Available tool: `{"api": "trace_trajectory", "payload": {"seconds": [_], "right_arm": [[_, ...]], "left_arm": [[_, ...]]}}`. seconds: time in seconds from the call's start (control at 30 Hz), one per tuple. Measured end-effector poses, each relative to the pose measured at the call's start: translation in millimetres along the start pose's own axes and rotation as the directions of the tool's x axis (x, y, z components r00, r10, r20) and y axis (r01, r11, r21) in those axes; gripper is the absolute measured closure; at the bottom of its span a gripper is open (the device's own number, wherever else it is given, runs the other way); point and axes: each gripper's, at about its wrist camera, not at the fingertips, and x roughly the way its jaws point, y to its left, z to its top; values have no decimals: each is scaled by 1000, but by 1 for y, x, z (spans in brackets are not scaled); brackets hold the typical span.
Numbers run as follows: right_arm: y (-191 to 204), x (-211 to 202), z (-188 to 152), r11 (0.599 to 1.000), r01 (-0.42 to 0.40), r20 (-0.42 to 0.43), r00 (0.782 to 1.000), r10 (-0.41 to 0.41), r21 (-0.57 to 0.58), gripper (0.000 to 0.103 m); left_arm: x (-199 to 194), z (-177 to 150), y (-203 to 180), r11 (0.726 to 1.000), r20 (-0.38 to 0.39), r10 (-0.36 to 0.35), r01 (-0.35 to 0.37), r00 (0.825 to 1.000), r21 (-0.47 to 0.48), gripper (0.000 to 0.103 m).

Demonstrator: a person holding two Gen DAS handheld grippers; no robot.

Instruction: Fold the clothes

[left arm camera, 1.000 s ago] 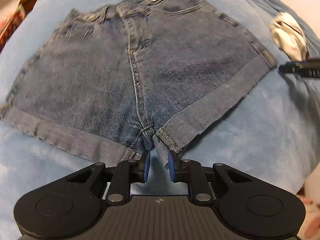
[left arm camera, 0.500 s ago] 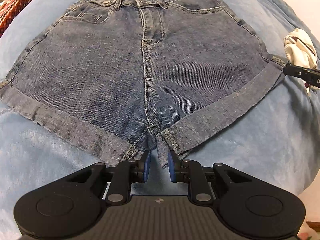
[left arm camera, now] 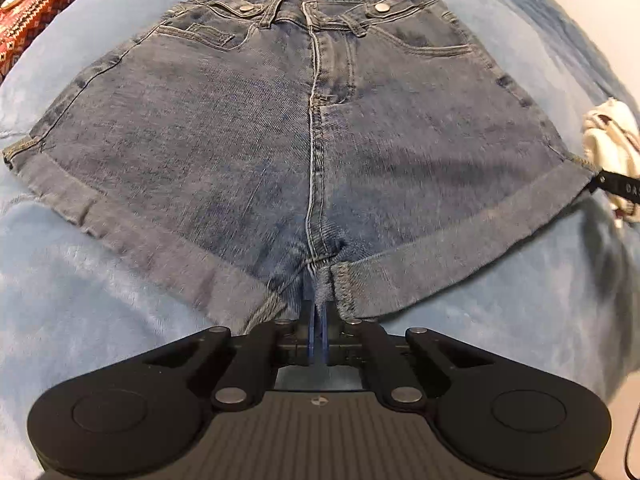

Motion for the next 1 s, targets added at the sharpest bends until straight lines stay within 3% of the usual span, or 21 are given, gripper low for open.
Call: {"api": "trace_trajectory", "payload": {"seconds": [0.13,0.3,0.4,0.47,0.57,0.67,0.83,1.0], "right_arm": [[-10,15,-7,1000,1,-47,999,0,23,100],[-14,36,-21,1000,-10,-66,998,10,-3,100],[-15,26,-22,1000,-16,-61,998,16,-6,95],[-17,16,-23,1000,-17,-63,998,17,3,84],[-21,-2,-23,1000,-5,-79,997,6,15,80],[-23,-23,-21,1000,20,-85,996,-20,2,79],[-15,-49,3,999,35,-46,998,-37,-28,78],[53,1,35,986,-109,-23,994,108,-122,78]], "left_arm": [[1,-8,-6,998,-16,-13,14,1000,61,99],[34,-6,-4,999,-86,-7,11,996,46,99],[32,-6,-3,997,-109,-7,15,994,72,99],[29,-6,-3,994,-127,-2,15,992,107,98],[18,-8,1,988,-118,44,-26,992,153,94],[0,-3,15,987,-109,42,-24,993,156,89],[-37,26,44,984,6,84,-83,996,159,89],[-23,96,73,969,176,204,-225,963,107,88]]}}
